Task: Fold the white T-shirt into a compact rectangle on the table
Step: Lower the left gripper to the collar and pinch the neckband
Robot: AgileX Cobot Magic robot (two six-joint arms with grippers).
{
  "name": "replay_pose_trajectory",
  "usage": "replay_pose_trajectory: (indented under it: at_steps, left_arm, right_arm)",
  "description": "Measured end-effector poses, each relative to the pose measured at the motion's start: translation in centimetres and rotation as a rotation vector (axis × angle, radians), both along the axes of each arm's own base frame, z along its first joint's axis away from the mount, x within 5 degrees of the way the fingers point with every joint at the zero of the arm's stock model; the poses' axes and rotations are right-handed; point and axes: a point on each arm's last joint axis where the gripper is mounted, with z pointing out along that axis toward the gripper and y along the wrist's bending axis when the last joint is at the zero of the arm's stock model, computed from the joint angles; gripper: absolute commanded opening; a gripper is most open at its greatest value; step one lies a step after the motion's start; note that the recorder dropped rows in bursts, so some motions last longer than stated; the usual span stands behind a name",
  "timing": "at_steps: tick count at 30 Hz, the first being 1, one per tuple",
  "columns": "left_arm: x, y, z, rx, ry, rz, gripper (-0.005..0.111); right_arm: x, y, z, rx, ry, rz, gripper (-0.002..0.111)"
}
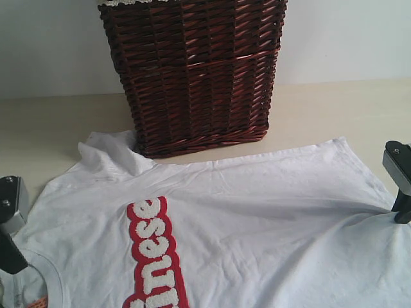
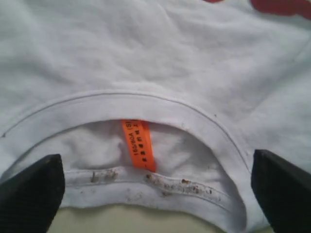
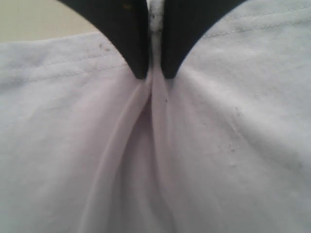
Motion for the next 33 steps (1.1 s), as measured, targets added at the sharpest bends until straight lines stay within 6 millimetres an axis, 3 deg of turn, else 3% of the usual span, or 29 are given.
replay_pose_trajectory:
  at_steps: [6, 13, 18, 33]
  left_arm:
    - [0.4, -0.8, -1.3, 0.063, -0.017, -0.085, 0.104]
    - [1.0, -0.3, -2.8, 0.131, -0.100, -0.068, 0.104]
    - [0.0, 0.3, -4.0, 0.171, -0.130, -0.067, 0.104]
    - [-0.5, 0.2, -4.4, 0.158, -0.156, -0.175, 0.104]
  right_arm:
    - [0.0, 0.0, 0.0, 0.000, 0.000, 0.000, 0.000]
    - [0.0, 0.0, 0.0, 0.000, 0.000, 0.000, 0.000]
    - [0.0, 0.0, 0.0, 0.000, 0.000, 0.000, 0.000]
    - [0.0, 0.0, 0.0, 0.000, 0.000, 0.000, 0.000]
